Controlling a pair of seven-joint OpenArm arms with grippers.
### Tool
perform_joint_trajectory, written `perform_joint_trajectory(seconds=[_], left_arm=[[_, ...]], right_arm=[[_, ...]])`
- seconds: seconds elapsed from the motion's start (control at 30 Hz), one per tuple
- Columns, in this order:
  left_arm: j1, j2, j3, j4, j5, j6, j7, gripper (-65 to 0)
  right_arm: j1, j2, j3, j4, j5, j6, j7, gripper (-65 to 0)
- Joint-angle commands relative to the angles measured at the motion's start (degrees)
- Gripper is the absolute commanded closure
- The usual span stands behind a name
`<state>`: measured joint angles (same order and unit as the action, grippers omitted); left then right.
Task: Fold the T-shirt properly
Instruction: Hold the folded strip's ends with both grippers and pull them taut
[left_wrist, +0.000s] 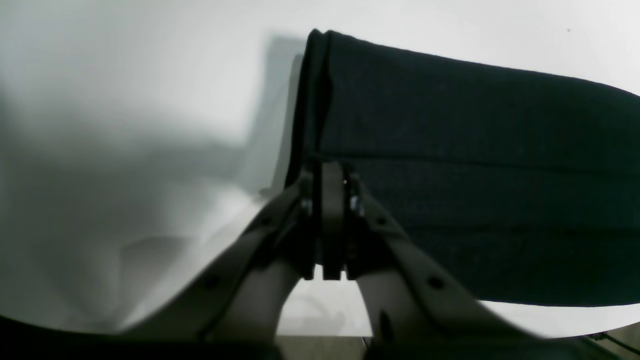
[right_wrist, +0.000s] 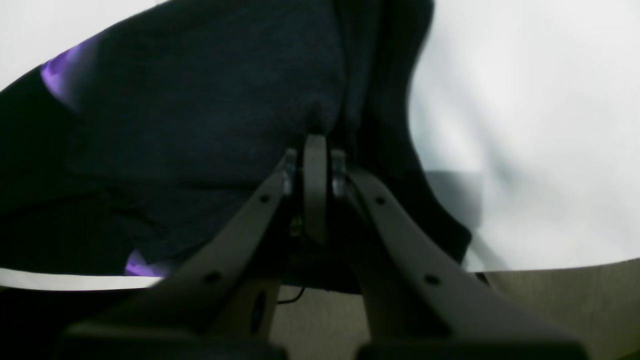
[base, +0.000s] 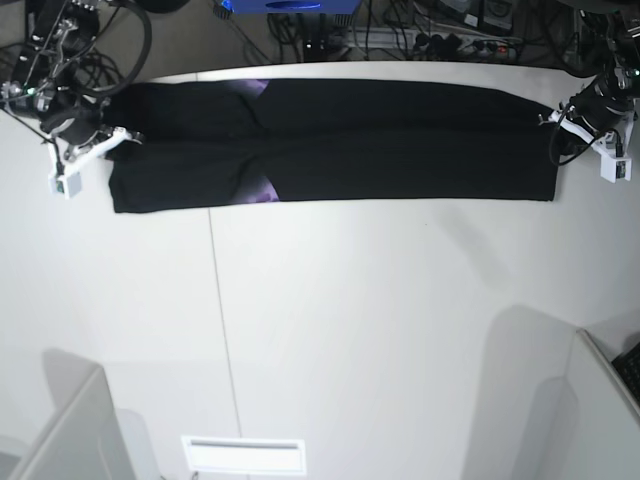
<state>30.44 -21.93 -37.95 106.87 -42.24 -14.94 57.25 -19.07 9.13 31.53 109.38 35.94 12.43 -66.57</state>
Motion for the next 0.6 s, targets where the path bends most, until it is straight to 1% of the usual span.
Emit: perform_joint_trajectory(seconds=[0.0,0.1,0.37,0.43,0.47,0.5,0.53,0.57], left_arm=[[-0.50,-0.88,-0.07,0.78,0.17,0.13,-1.03,0.0],[-0.24,-1.32,1.60,0.69,0.26,0.13,-1.03,0.0],[-0.24,-1.32,1.52,0.69,0.35,0.13,-1.03,0.0],[-0.15,-1.32,1.34,0.69,0.35,0.13,-1.03,0.0],[-0.15,-1.32,1.16,0.69,0.35,0.13,-1.03,0.0],[-0.06,-1.32,1.08,0.69,0.35,0.13,-1.03,0.0],[-0.06,-1.32,0.99,0.69,0.35,0.13,-1.03,-4.6],[-0.06,-1.32,0.99,0.69,0.35,0.13,-1.03,-10.4]], right_arm=[[0.30,0.85,0.34,0.81,0.32,0.10,1.03,0.0],[0.30,0.85,0.34,0.81,0.32,0.01,0.94,0.0],[-0.58,0.85,0.69,-0.86,0.32,-0.25,0.94,0.0],[-1.19,0.85,0.69,-0.77,0.32,-0.25,1.11,-12.8],[-1.28,0.85,0.69,-0.68,0.32,-0.25,1.11,-18.3],[-1.37,0.85,0.78,-0.68,0.32,-0.25,1.20,-22.5],[-1.63,0.85,0.78,-0.68,0.32,-0.25,1.38,-26.0],[-1.72,0.85,0.78,-0.68,0.32,-0.34,1.47,-27.8]])
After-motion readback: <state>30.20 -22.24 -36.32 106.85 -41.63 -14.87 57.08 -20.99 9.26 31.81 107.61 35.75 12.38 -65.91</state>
